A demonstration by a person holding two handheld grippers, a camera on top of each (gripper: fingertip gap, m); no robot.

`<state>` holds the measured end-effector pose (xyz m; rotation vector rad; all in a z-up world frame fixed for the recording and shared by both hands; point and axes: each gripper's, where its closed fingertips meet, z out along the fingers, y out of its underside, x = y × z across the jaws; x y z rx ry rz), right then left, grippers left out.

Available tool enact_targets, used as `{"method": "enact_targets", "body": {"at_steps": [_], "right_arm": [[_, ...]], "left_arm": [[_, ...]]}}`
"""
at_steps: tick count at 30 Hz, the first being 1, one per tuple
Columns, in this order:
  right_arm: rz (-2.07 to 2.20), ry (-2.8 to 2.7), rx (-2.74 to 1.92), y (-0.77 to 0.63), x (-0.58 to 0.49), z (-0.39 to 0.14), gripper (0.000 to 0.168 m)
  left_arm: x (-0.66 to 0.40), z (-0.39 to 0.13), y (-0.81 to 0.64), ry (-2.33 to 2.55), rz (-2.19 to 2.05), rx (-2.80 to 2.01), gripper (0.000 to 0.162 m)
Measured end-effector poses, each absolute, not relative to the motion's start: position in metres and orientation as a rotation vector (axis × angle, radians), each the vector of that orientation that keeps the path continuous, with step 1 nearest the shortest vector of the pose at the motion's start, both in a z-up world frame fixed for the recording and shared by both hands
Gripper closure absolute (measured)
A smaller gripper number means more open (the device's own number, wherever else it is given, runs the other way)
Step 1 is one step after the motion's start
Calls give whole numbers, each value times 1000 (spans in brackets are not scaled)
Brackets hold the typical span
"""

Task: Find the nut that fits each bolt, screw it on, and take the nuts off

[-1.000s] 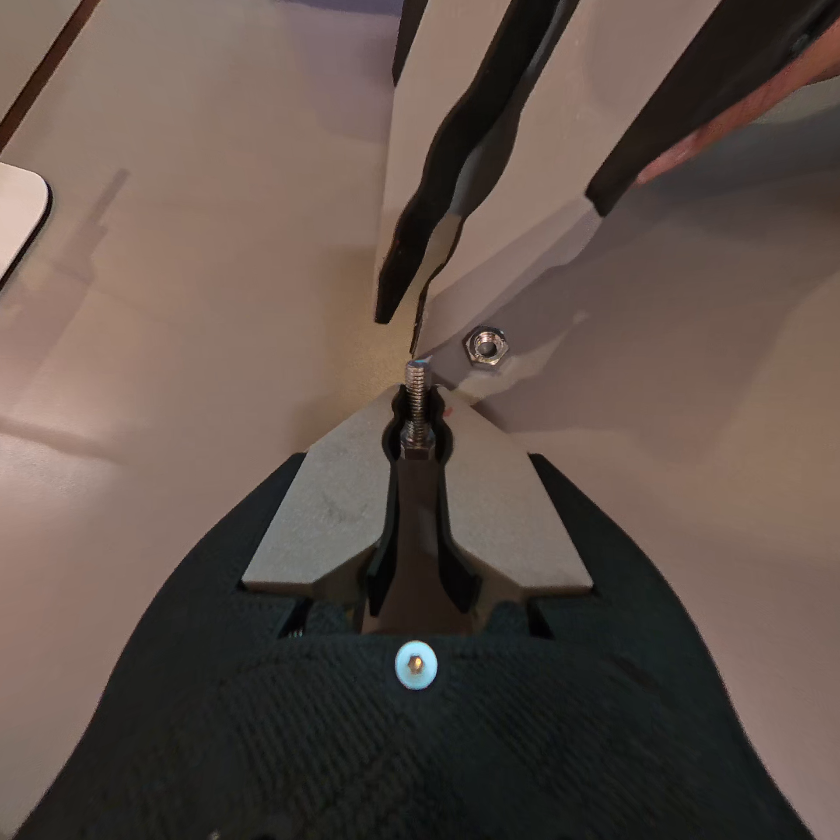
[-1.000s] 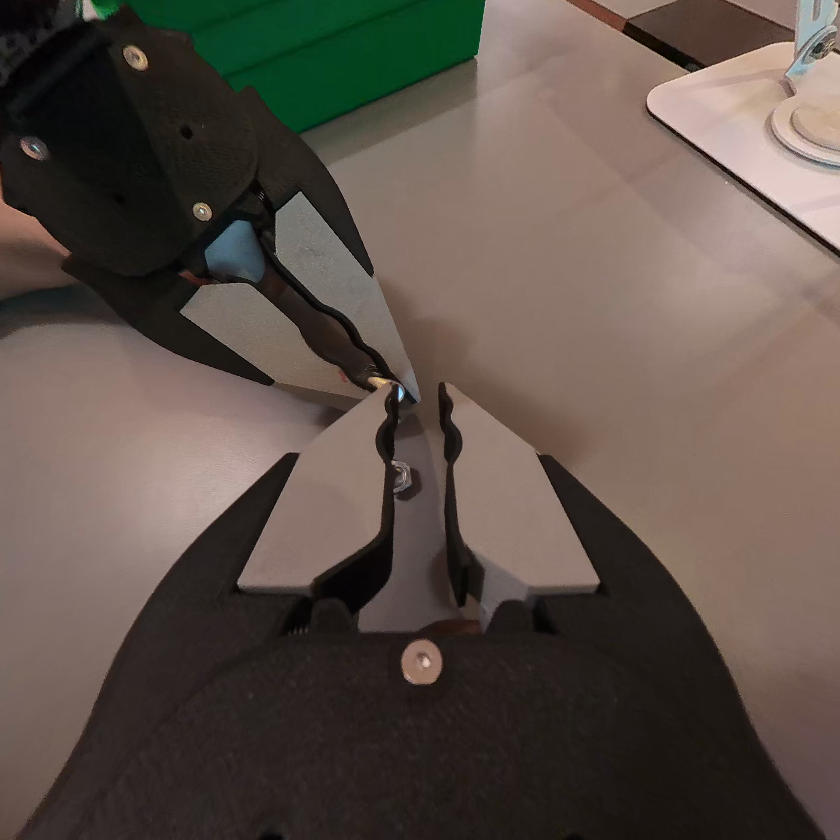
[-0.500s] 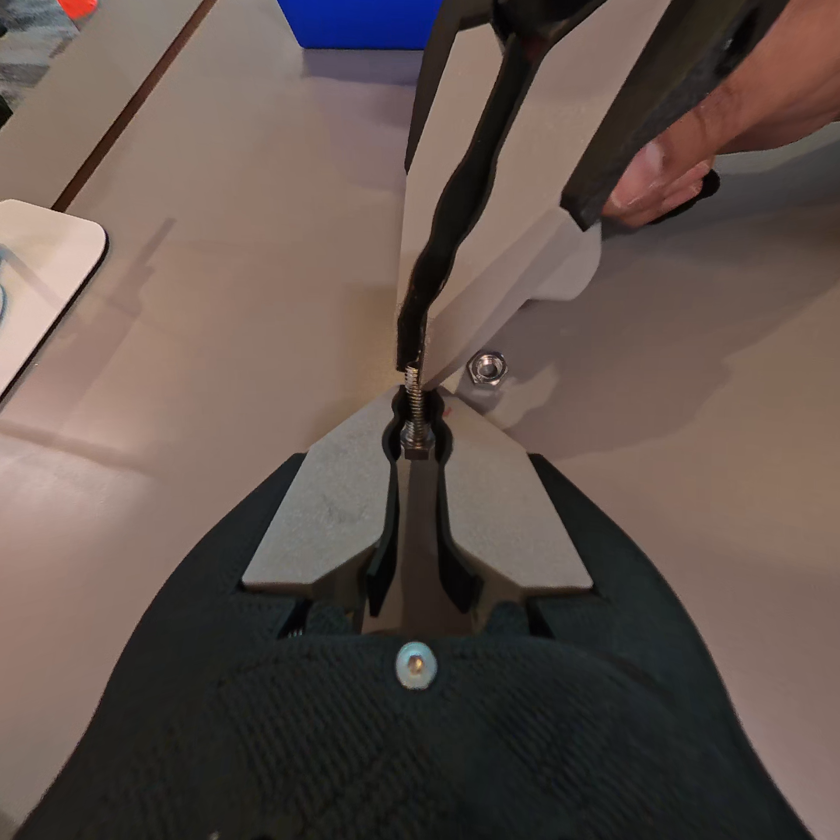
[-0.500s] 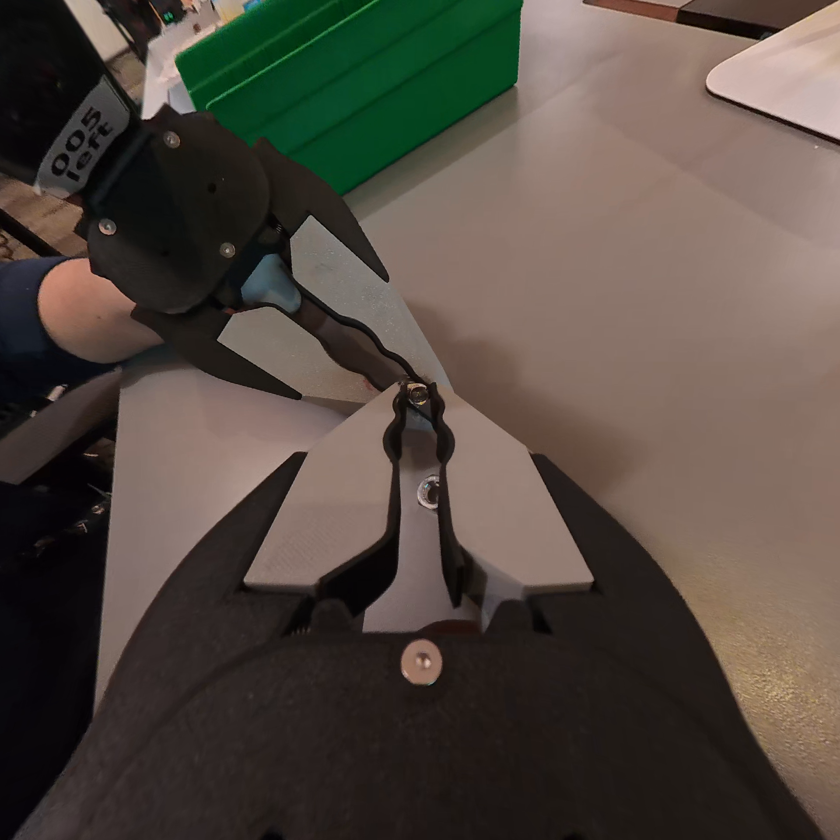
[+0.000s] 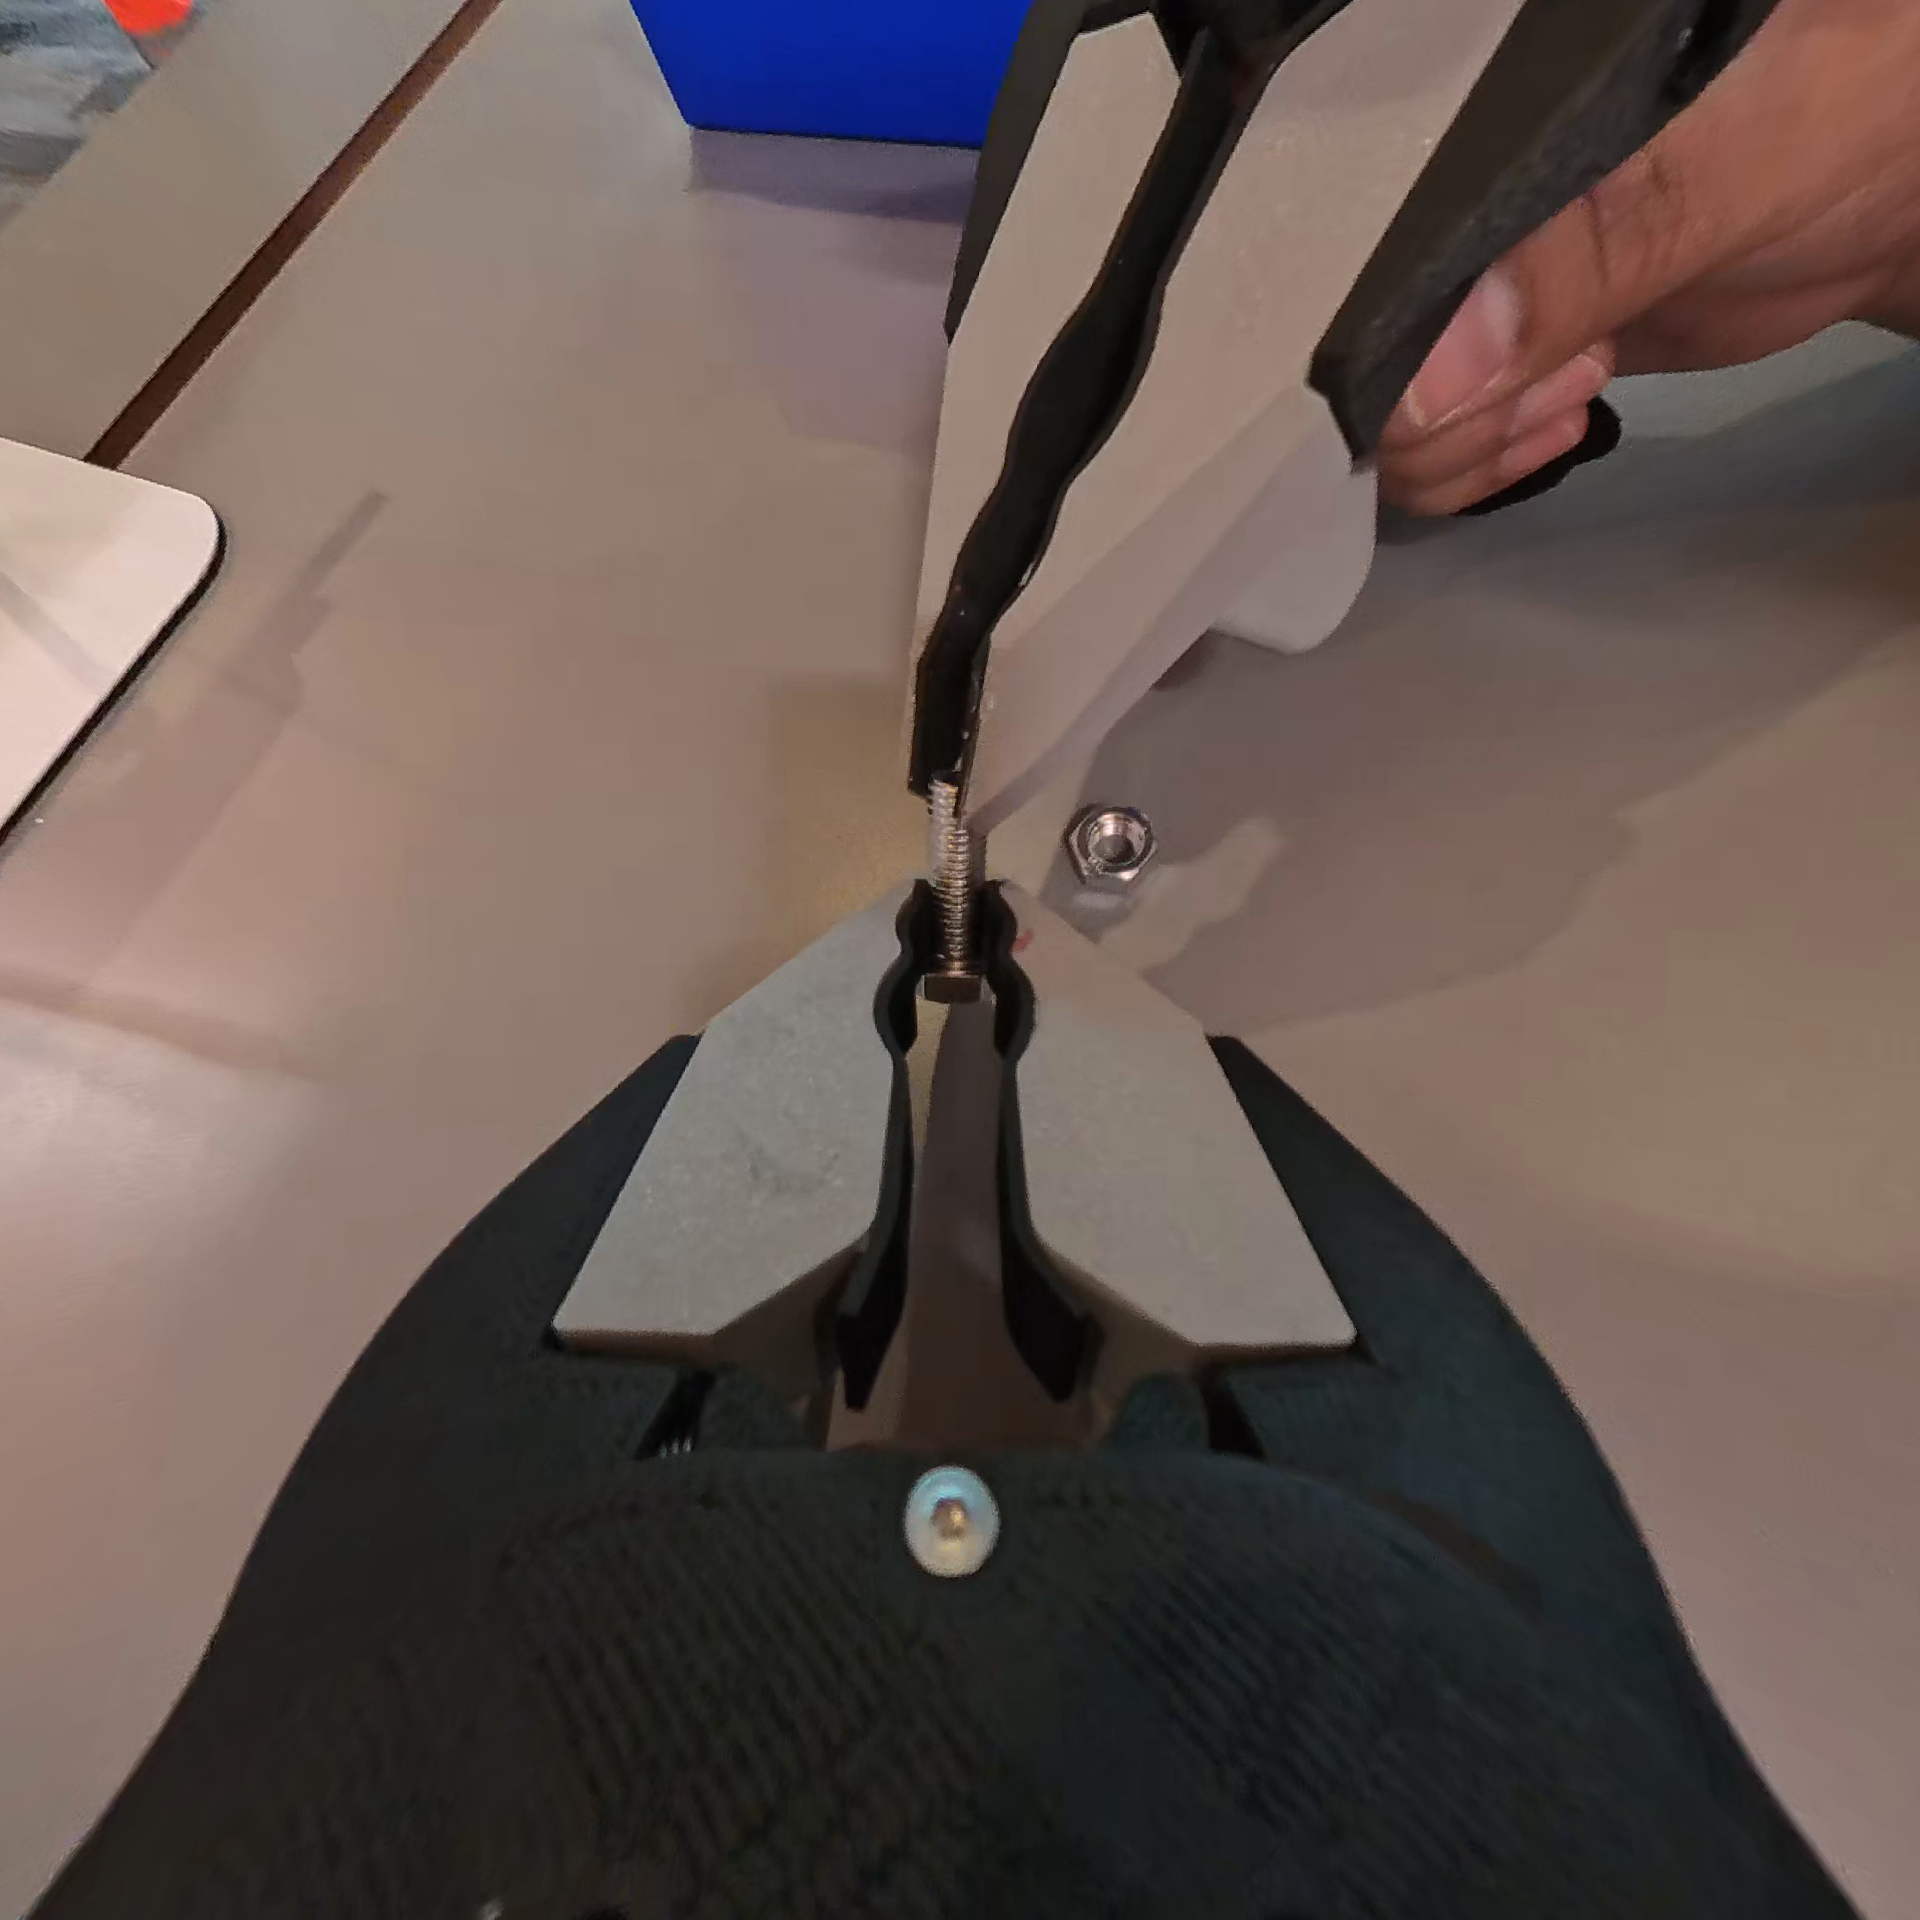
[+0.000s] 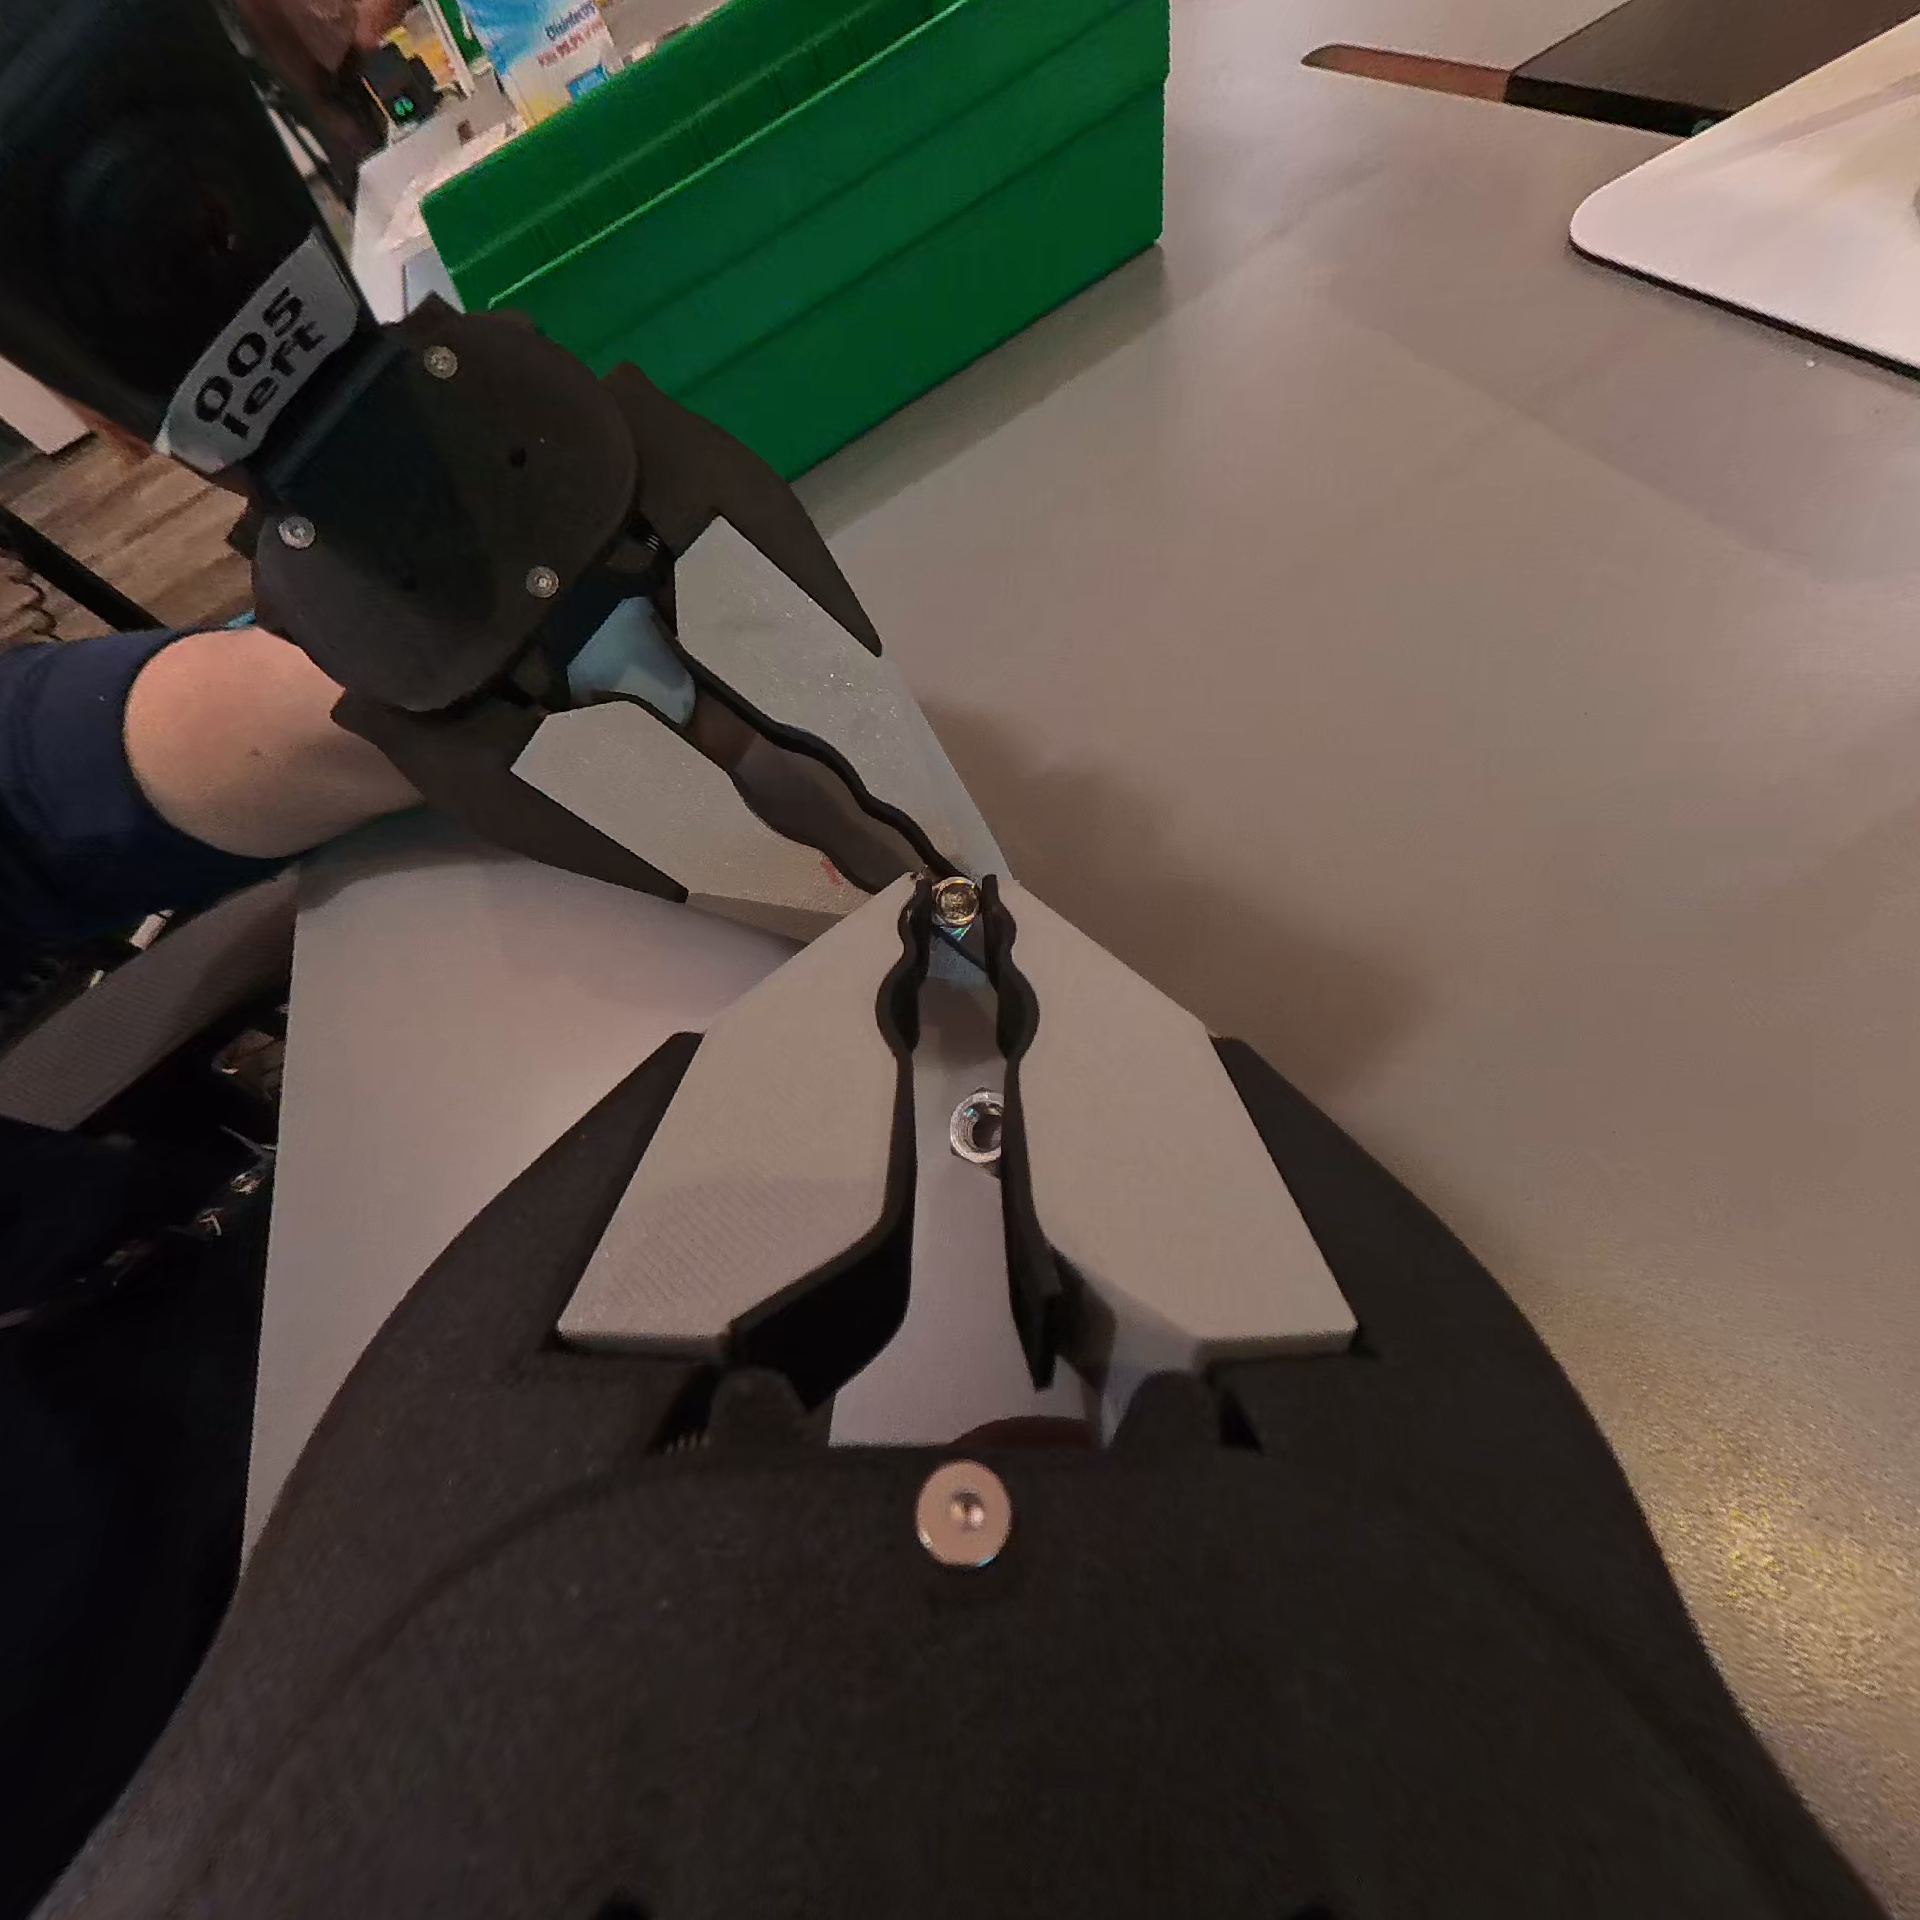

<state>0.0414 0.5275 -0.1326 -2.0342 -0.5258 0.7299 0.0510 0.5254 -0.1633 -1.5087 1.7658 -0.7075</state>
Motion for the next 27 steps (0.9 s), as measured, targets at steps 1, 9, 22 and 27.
{"method": "enact_targets", "body": {"at_steps": [1, 9, 22, 27], "right_arm": [[733, -527, -2038, 527, 41, -133, 161], [753, -631, -2048, 509, 54, -125, 154], [395, -953, -2216, 500, 57, -182, 146], [401, -960, -2215, 500, 55, -186, 152]], "left_arm": [[50, -164, 526, 1772, -695, -1505, 155], [44, -164, 540, 1719, -813, -1561, 155], [34, -124, 534, 1622, -1204, -1359, 155], [33, -119, 530, 1632, -1220, -1291, 155]]}}
